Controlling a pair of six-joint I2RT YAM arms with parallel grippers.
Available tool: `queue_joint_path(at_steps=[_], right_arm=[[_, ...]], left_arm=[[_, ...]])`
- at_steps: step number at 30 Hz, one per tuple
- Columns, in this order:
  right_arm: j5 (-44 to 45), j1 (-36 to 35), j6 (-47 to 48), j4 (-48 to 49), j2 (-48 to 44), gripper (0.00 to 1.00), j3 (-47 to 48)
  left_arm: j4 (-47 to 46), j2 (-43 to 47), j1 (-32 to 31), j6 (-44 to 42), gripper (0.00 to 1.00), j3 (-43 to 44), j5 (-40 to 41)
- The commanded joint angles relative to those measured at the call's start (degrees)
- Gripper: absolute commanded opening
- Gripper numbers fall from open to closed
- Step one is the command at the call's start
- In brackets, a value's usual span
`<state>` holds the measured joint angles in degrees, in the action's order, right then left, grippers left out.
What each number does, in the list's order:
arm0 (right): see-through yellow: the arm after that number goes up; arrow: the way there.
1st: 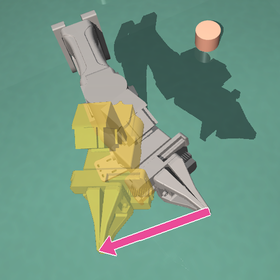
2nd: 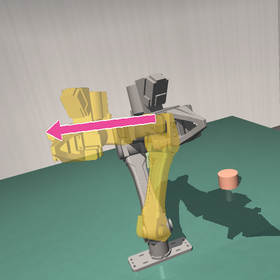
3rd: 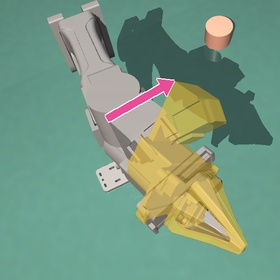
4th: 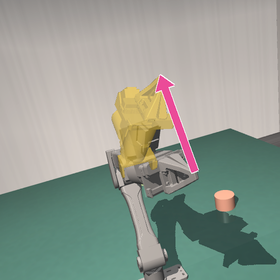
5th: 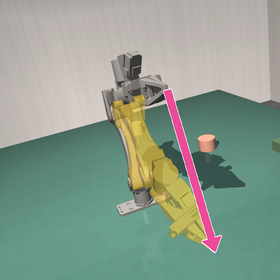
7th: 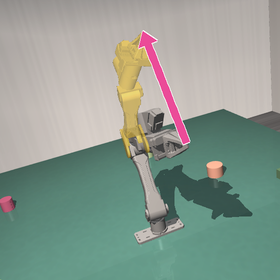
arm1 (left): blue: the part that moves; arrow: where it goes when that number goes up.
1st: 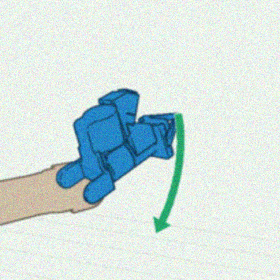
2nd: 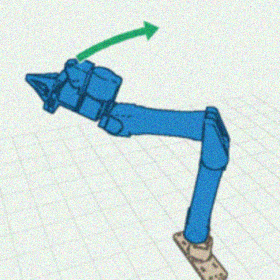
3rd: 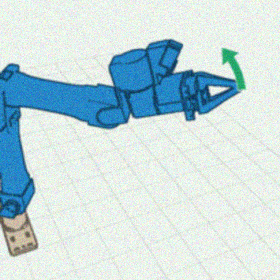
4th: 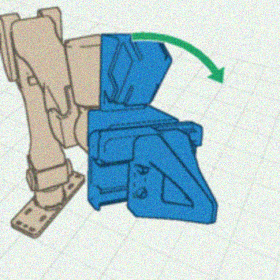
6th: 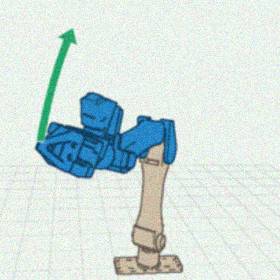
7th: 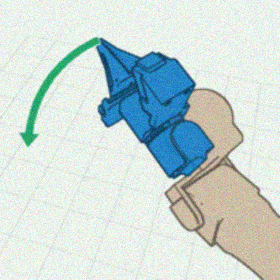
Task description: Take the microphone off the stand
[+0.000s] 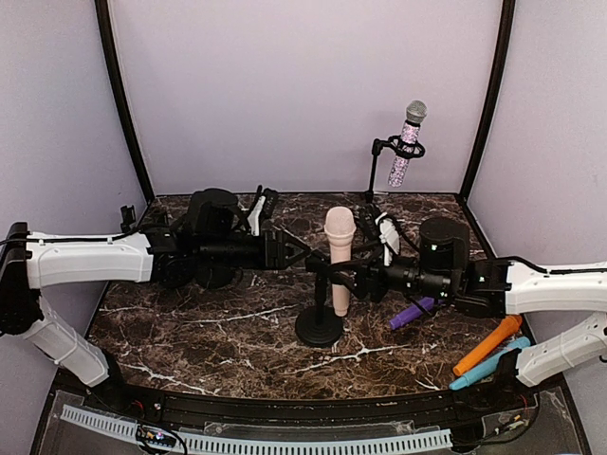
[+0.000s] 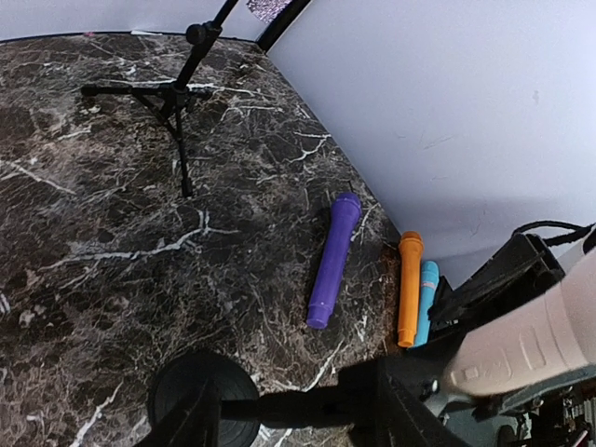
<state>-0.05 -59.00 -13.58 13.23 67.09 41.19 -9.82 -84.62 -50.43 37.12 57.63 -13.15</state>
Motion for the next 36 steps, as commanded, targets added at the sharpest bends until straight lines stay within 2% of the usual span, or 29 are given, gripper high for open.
queue_joint_path(at_steps=[1,5,12,15,19,28,36], right_arm=[[2.95,0.34,-2.5,1.75,-3.04,0.64,-0.85],[3.75,0.15,-3.0,-0.02,-5.24,0.8,-0.69],[5.11,-0.21,-3.38,-3.37,-9.18,0.88,1.24],[5.52,-0.23,-2.93,-6.12,-9.39,0.98,3.95],[7.34,-0.86,-2.62,-9.51,-8.67,0.99,7.93],[12.69,-3.39,-3.44,-17.84,-2.22,0.99,18.51],[16.88,-4.8,-3.05,-18.29,1.79,0.92,21.56]], left_arm=[[7.02,4.99,-0.41,-4.19,0.62,-2.83,3.36],[6.61,7.4,-0.41,-5.75,0.65,-3.51,3.78],[4.41,10.59,-0.36,-13.01,0.71,-4.16,2.84],[3.59,11.52,-0.37,-17.87,0.74,-3.57,0.4],[4.02,11.0,0.12,-21.43,0.77,-1.89,-1.99],[0.89,10.23,2.16,-20.03,0.77,-1.96,-5.92],[0.23,11.76,2.81,-18.81,0.78,-3.53,-5.42]])
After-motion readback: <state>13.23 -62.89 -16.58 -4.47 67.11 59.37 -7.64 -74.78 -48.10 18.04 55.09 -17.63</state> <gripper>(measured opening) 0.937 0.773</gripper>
